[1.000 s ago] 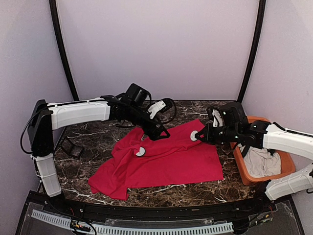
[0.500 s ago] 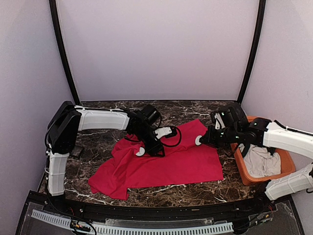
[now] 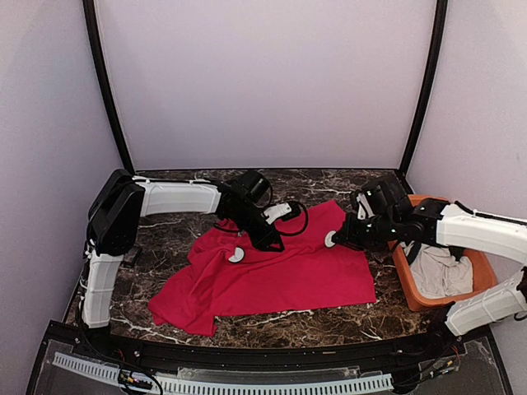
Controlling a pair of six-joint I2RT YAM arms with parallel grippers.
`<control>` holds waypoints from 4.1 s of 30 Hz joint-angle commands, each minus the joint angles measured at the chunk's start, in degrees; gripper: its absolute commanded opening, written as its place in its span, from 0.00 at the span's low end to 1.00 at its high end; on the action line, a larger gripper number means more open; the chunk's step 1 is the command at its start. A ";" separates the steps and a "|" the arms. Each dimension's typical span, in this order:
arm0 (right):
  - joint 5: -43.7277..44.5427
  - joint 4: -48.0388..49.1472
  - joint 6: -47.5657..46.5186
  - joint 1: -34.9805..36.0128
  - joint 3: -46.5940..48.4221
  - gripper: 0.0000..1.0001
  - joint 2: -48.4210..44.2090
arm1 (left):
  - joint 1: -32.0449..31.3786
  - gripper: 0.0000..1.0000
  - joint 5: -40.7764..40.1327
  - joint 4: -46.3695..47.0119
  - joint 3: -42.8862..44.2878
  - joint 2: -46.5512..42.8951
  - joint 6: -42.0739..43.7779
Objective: Pin the brooch onto the clothing
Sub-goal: Pin the brooch onto the flattened clothing.
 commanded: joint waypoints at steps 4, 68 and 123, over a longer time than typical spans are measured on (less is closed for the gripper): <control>-1.67 2.20 1.03 0.12 1.42 0.00 2.76 | -0.09 0.29 2.90 -1.72 1.22 1.42 -0.40; -27.15 10.00 17.00 -4.89 10.94 0.00 30.51 | -3.90 0.01 -0.91 10.87 -16.04 -12.80 2.58; -28.51 7.16 15.24 -3.16 14.43 0.00 33.20 | -10.60 0.01 -16.59 16.63 -22.62 -17.23 11.02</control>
